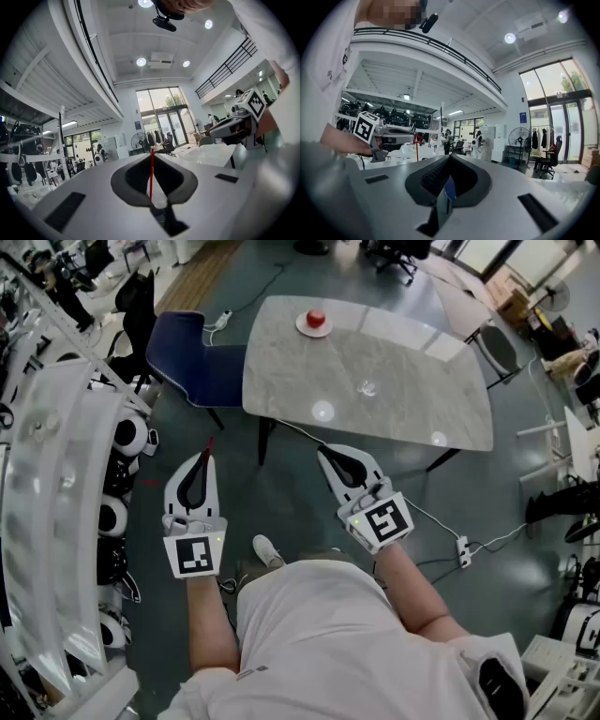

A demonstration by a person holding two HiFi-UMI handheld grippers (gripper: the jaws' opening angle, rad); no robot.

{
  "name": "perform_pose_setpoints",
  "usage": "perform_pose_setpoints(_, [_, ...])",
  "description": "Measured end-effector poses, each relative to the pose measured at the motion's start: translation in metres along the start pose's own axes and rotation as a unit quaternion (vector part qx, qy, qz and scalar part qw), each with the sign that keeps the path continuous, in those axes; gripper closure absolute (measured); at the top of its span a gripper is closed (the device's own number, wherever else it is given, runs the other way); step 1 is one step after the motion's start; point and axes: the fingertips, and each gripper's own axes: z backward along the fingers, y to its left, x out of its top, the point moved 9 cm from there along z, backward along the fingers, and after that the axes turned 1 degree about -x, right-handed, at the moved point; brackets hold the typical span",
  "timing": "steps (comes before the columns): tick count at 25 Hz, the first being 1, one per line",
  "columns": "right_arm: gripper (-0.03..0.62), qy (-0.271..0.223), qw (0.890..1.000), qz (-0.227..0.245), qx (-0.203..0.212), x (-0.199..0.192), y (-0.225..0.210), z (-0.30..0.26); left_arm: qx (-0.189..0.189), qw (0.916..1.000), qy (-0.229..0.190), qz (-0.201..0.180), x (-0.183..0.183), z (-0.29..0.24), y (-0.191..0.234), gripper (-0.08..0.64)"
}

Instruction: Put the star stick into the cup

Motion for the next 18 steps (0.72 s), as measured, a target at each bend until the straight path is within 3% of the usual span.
perform_pose_setpoints(4, [0.581, 0.014, 1.0, 0.023, -0.001, -0.002, 0.018, -0.03, -0.012, 0.9999, 0.008, 0.0, -0.013, 0.0, 0.03, 0.546])
perform_pose_setpoints(9, [0.58, 0.039, 0.999, 0.018, -0.019, -0.01, 0.027, -0.063, -0.027, 0.9995, 0.005, 0.014, -0.028, -0.006, 0.067, 0.546])
perform_pose_setpoints(18, [0.58, 0.082, 0.995, 0.001, -0.052, -0.034, -0.021, -0.109, -0.052, 0.9976, 0.033, 0.032, -0.06, -0.068, 0.1, 0.546])
